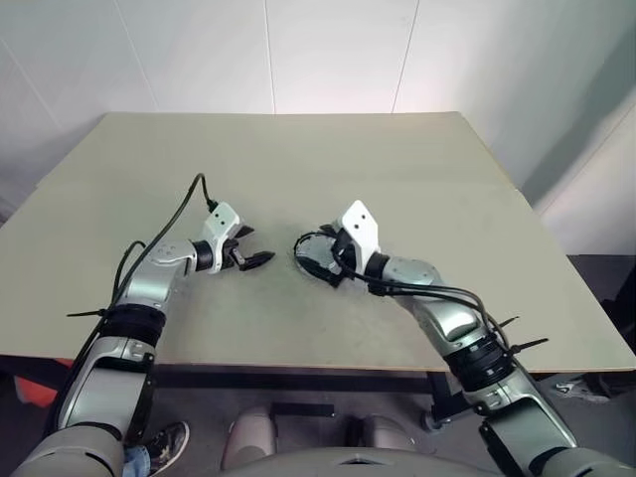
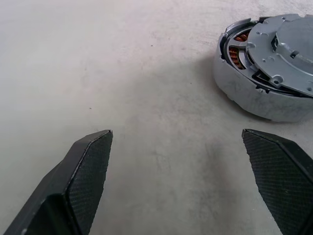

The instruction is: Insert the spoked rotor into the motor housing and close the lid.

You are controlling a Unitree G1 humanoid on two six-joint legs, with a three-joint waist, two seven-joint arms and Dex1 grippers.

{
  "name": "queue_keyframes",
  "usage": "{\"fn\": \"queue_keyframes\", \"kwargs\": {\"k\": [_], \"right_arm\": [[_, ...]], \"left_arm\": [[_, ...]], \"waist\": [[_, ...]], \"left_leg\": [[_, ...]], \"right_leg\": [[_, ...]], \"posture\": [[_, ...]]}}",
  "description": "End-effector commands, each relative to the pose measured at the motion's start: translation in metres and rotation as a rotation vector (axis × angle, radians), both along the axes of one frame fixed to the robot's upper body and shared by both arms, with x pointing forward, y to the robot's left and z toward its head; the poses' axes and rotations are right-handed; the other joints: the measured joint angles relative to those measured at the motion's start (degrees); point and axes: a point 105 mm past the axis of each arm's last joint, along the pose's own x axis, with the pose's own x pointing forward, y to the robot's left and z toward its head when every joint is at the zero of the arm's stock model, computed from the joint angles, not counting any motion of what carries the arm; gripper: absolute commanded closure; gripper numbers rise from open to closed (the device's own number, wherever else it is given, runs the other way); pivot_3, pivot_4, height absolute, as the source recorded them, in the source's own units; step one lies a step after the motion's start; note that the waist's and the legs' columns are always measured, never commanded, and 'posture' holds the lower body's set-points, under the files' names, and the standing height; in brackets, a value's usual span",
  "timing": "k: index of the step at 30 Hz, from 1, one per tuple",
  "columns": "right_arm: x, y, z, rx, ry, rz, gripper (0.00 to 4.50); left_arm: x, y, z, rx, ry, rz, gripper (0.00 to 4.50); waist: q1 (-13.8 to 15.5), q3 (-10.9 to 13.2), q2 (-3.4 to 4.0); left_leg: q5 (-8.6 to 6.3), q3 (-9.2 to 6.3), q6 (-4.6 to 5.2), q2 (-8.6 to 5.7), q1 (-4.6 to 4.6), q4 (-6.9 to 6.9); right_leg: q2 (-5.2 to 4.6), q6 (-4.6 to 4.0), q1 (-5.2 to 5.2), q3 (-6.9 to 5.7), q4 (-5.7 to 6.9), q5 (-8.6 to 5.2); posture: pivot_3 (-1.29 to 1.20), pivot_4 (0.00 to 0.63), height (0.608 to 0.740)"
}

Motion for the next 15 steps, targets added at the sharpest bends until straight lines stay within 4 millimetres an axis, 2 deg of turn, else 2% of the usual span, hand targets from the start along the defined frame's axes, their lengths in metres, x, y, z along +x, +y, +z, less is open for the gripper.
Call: {"fn": "queue_keyframes", "kwargs": {"k": [1,5,11,15], "right_arm": [[0.005,-0.005,-0.007,-0.004,0.003,-0.022,0.04],[0.008,-0.009,-0.013,0.027,0.051,-0.041,0.04],[0.01,-0.014,-0.011,0.037,0.056,-0.047,0.04],[0.012,-0.02,-0.025,-0.014,0.069,-0.064,0.04]], "left_arm": [[-0.001,-0.006,0.014,-0.013,-0.056,-0.015,0.0],[-0.007,-0.013,0.014,-0.01,-0.057,-0.035,0.0],[-0.01,-0.014,0.012,-0.012,-0.047,-0.03,0.0],[-0.006,-0.009,0.015,-0.012,-0.052,-0.012,0.0]], "waist": [[0.0,0.01,0.01],[-0.01,0.0,0.0],[-0.1,0.01,0.01],[-0.1,0.01,0.01]], "left_leg": [[0.0,0.0,0.0,0.0,0.01,0.01],[-0.04,0.01,0.07,0.02,0.11,0.02],[-0.06,0.05,0.1,0.02,0.66,-0.01],[-0.07,0.06,0.11,0.02,0.82,-0.01]], "right_leg": [[0.0,-0.02,0.0,0.0,0.0,0.0],[0.0,-0.04,0.07,0.01,0.04,-0.01],[0.02,0.16,0.45,0.08,0.04,-0.13],[0.02,0.31,0.6,0.1,0.04,-0.23]], "posture": [[0.0,0.0,0.74],[0.0,0.0,0.74],[0.0,0.0,0.74],[0.0,0.0,0.74]]}}
